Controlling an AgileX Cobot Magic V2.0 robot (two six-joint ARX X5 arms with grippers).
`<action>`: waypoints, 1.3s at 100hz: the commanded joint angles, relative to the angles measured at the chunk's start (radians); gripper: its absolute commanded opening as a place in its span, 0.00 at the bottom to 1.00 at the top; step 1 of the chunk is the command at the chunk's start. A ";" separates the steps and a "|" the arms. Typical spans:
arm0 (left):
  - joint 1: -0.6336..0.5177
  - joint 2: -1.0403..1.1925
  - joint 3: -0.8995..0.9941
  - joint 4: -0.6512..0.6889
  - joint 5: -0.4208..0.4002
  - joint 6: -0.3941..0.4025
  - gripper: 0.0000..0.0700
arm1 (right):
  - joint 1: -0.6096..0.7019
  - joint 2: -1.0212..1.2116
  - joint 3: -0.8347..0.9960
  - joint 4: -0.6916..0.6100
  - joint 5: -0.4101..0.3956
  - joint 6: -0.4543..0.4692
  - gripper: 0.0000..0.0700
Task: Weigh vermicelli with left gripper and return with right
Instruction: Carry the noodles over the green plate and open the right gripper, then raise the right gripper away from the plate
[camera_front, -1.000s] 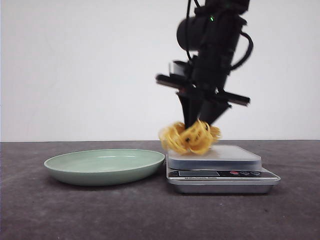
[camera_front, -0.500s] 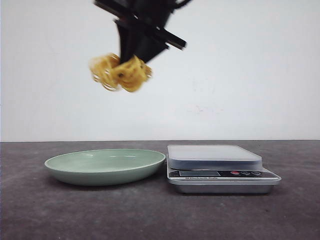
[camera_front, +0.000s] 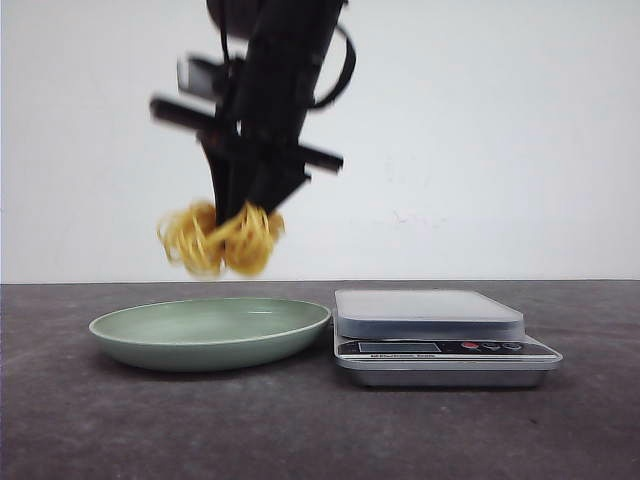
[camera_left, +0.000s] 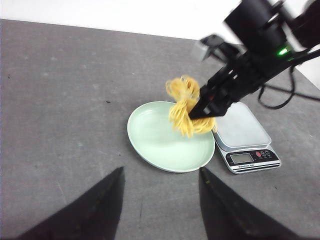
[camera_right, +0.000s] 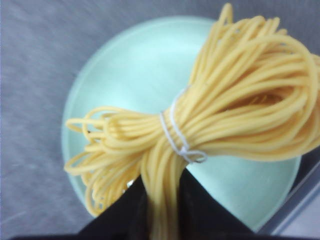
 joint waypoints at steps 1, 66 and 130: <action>-0.004 0.003 0.017 0.012 0.002 0.004 0.38 | 0.014 0.033 0.024 0.010 -0.003 0.012 0.01; -0.004 0.003 0.017 0.011 0.003 0.004 0.38 | 0.014 0.094 0.024 0.032 -0.020 0.019 0.24; -0.004 0.003 0.017 0.023 0.002 0.004 0.38 | 0.016 -0.137 0.230 -0.189 0.115 -0.050 0.76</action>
